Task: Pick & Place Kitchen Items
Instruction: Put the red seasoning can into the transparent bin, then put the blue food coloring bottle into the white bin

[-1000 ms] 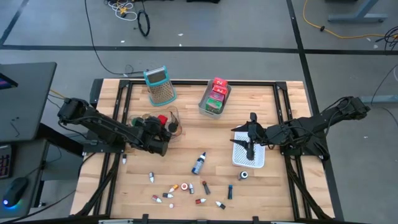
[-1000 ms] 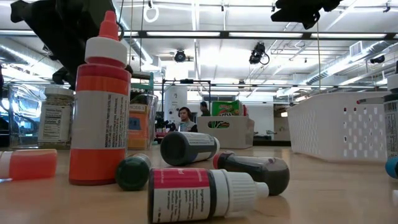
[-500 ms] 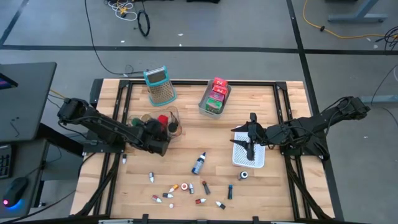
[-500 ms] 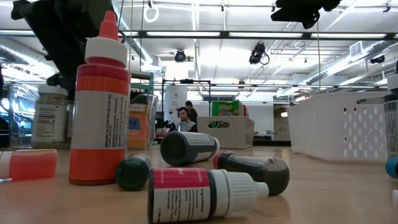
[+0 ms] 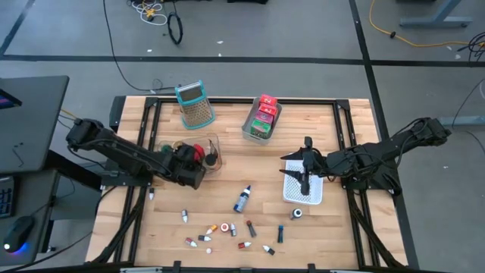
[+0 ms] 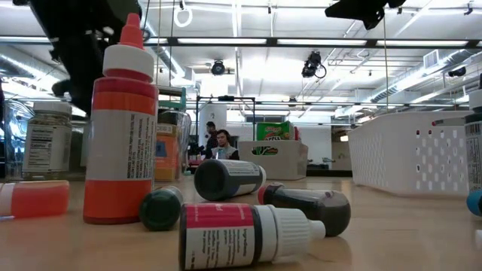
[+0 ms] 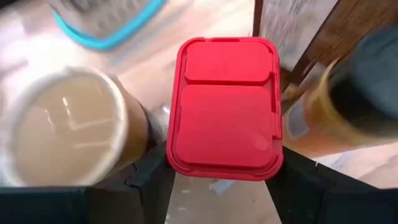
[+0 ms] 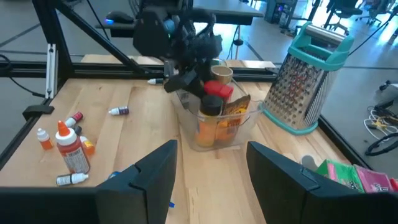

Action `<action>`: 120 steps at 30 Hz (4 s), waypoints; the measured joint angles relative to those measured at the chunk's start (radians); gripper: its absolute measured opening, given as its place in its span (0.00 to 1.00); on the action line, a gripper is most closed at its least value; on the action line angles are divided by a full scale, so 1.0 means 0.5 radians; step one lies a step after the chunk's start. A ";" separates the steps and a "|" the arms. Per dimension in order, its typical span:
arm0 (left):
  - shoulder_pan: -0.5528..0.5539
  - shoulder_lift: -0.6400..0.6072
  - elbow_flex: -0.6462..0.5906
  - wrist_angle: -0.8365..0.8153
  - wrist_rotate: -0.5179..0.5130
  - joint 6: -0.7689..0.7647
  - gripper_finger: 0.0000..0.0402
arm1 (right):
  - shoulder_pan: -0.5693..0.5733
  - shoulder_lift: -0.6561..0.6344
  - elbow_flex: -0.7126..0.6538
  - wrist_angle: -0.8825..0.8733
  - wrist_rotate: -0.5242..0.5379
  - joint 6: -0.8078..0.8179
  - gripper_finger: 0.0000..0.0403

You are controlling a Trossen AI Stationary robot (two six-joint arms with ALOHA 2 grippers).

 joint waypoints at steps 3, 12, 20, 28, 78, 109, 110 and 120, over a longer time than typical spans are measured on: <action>-0.034 -0.063 0.104 -0.185 -0.042 0.001 0.58 | 0.000 0.000 0.000 0.003 0.001 0.075 0.50; -0.067 -0.159 0.209 -0.242 -0.093 0.099 0.58 | 0.000 0.001 -0.001 0.019 0.001 0.179 0.50; -0.067 -0.039 0.041 -0.191 0.019 -0.048 0.54 | 0.000 0.108 -0.003 0.016 -0.062 0.354 0.50; -0.068 -0.036 0.053 -0.165 -0.023 0.051 0.53 | -0.010 0.278 -0.006 0.185 -0.055 0.335 0.50; -0.037 -0.381 0.533 0.342 -1.117 1.802 0.53 | -0.521 1.884 0.383 0.612 -1.455 -0.751 0.59; -0.015 -0.381 0.532 0.334 -0.984 1.739 0.53 | -0.496 1.847 0.381 0.681 -1.502 -0.739 0.32; -0.015 -0.381 0.532 0.335 -0.978 1.737 0.52 | -0.492 1.808 0.381 0.633 -1.462 -0.759 0.33; -0.015 -0.381 0.530 0.335 -0.889 1.701 0.52 | -0.369 1.079 0.510 -0.637 -0.507 -0.995 0.32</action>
